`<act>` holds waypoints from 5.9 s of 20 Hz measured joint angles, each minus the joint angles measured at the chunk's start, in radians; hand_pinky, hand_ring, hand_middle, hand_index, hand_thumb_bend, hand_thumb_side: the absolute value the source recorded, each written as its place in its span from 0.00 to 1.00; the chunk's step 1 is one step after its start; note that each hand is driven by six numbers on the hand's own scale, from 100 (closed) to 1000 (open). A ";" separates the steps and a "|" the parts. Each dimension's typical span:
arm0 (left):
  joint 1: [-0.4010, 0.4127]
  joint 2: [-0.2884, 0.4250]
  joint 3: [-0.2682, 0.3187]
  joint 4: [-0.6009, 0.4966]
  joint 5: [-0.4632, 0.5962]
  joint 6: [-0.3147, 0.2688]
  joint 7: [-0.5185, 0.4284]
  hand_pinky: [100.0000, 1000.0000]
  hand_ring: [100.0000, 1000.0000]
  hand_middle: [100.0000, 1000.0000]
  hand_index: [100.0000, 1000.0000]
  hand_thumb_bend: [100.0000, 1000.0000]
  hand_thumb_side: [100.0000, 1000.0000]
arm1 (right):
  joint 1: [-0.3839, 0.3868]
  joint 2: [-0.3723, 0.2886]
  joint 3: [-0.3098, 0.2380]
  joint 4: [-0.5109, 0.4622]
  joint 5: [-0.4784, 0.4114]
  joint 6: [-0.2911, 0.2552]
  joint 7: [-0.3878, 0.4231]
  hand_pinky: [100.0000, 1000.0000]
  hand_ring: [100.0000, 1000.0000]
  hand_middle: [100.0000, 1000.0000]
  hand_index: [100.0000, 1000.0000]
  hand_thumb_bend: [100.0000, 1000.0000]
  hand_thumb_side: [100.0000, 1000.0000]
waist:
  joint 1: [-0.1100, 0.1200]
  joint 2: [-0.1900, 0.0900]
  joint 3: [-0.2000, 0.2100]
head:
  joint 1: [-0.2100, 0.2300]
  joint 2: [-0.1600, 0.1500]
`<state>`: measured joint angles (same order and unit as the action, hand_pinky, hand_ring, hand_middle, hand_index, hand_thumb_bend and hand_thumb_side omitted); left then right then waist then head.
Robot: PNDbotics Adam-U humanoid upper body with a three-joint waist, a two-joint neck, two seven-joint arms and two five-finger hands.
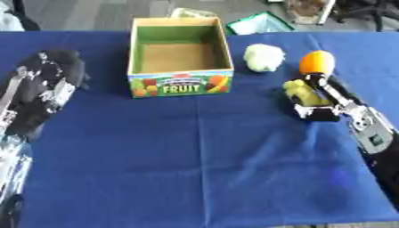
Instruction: Pick up objects on the table and place them in the box.
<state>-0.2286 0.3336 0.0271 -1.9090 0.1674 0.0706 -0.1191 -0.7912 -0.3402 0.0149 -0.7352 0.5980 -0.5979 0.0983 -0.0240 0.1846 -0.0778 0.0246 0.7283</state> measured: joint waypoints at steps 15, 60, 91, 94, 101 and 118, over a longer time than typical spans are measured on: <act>-0.002 0.000 -0.001 0.000 0.004 0.002 -0.002 0.53 0.56 0.55 0.69 0.32 0.30 | -0.124 -0.004 0.032 -0.133 -0.242 0.007 0.136 0.34 0.36 0.52 0.74 0.00 0.00 | 0.000 0.001 0.016 | -0.007 -0.008; -0.112 -0.018 -0.072 -0.018 0.041 0.013 -0.077 0.53 0.56 0.55 0.69 0.33 0.29 | -0.290 0.058 -0.008 -0.111 0.043 -0.076 0.040 0.90 0.88 0.74 0.86 0.33 0.05 | -0.023 0.062 0.145 | -0.168 -0.096; -0.087 -0.017 -0.057 -0.018 0.029 0.011 -0.062 0.52 0.57 0.55 0.69 0.32 0.30 | -0.107 -0.198 -0.114 0.179 0.139 0.096 -0.112 0.75 0.65 0.55 0.75 0.20 0.00 | -0.013 0.053 0.092 | -0.142 -0.106; -0.087 -0.017 -0.057 -0.018 0.029 0.011 -0.062 0.52 0.57 0.56 0.69 0.32 0.30 | -0.107 -0.191 -0.114 0.179 0.163 0.104 -0.156 0.62 0.48 0.38 0.58 0.09 0.00 | -0.012 0.053 0.093 | -0.143 -0.106; -0.087 -0.017 -0.057 -0.018 0.029 0.011 -0.062 0.52 0.57 0.56 0.69 0.32 0.30 | -0.106 -0.172 -0.122 0.175 0.180 0.101 -0.363 0.40 0.25 0.02 0.15 0.00 0.00 | -0.011 0.053 0.095 | -0.148 -0.106; -0.088 -0.017 -0.061 -0.018 0.031 0.009 -0.066 0.52 0.57 0.56 0.69 0.31 0.29 | -0.255 -0.026 -0.052 -0.044 -0.043 0.039 -0.301 0.42 0.29 0.05 0.17 0.00 0.00 | -0.005 0.049 0.128 | -0.159 -0.106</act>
<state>-0.3169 0.3164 -0.0338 -1.9271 0.1982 0.0795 -0.1846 -1.0458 -0.3666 -0.0366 -0.7789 0.5550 -0.5591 -0.2023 -0.0288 0.2336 0.0500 -0.1343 0.6219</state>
